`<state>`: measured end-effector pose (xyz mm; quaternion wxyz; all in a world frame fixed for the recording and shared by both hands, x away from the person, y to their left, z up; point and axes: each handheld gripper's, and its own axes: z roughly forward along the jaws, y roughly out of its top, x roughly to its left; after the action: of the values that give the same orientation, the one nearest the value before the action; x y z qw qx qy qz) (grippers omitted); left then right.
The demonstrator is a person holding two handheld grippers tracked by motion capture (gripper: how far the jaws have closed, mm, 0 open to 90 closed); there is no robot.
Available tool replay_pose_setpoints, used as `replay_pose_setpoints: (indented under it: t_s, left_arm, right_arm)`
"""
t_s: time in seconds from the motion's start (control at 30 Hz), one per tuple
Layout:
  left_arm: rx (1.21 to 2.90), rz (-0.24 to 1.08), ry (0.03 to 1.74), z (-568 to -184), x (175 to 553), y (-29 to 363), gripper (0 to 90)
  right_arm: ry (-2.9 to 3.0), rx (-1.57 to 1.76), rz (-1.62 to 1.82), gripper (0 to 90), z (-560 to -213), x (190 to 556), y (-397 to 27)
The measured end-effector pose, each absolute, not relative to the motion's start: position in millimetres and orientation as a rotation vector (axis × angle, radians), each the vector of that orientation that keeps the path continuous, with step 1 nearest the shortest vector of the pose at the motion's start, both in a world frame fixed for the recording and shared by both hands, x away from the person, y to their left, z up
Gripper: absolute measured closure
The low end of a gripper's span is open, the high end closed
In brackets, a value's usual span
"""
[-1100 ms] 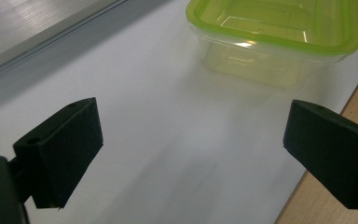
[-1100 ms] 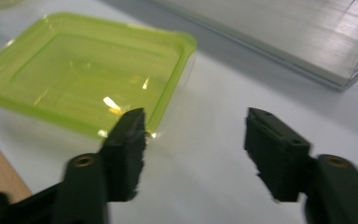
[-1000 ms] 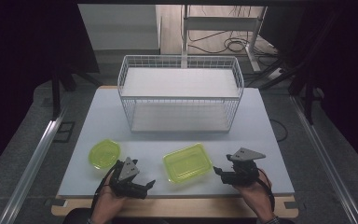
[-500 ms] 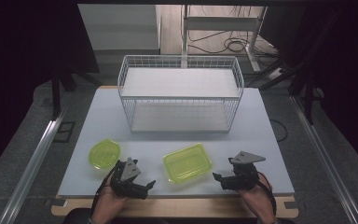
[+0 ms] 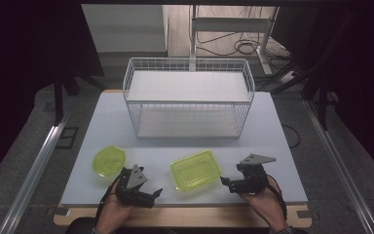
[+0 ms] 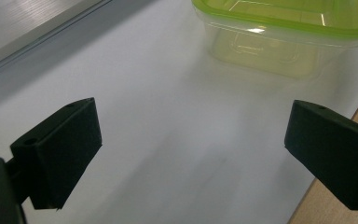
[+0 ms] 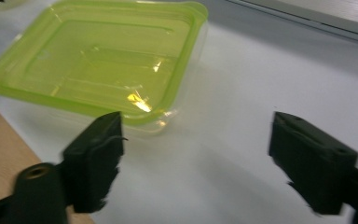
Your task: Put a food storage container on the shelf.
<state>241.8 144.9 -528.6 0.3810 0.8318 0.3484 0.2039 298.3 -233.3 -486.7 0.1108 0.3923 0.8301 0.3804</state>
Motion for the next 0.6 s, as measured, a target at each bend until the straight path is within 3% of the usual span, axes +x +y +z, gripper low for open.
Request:
replay_pose_setpoints:
  t_s: [0.17,0.6]
  left_arm:
    - [2.118,0.522,0.893,-528.6,241.7,144.7,3.7]
    - [2.135,0.514,0.889,-530.4,242.3,143.1,3.7]
  right_arm:
    - [2.501,1.173,1.167,38.2,-483.0,315.3,-227.1]
    - [2.634,1.365,1.305,59.8,-495.4,365.2,-218.8]
